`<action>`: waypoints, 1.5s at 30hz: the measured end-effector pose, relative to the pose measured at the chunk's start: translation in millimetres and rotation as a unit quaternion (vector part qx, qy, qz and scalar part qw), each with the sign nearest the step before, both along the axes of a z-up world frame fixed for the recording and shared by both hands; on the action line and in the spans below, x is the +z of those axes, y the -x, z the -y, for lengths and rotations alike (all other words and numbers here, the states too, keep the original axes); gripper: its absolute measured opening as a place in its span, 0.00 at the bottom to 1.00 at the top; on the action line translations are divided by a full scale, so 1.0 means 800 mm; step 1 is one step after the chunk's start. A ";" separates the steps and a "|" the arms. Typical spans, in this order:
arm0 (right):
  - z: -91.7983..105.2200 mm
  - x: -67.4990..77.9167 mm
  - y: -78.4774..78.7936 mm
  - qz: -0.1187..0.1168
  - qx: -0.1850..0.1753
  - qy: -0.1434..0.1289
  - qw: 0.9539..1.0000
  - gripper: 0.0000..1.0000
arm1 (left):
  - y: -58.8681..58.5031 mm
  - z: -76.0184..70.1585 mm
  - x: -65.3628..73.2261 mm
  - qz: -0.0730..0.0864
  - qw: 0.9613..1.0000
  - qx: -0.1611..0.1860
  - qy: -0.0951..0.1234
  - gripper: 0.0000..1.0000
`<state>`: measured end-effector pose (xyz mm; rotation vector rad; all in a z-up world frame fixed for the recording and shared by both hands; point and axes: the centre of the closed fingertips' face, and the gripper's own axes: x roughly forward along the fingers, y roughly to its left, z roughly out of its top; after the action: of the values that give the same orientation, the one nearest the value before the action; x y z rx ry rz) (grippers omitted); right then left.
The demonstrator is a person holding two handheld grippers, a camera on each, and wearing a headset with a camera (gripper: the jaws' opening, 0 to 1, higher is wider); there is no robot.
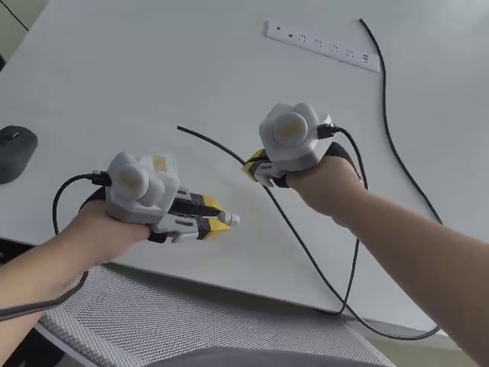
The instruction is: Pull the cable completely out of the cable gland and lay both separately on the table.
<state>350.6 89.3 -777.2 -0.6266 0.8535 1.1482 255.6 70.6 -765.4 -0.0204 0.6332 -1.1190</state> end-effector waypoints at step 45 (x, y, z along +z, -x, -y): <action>-0.010 -0.053 0.000 0.035 0.059 0.044 0.997 0.01 | -0.002 -0.025 -0.056 0.016 0.996 -0.014 -0.082 0.16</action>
<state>350.9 97.7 -819.2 -0.7941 0.8193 1.1932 257.0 90.9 -810.1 0.1466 0.6974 -1.0890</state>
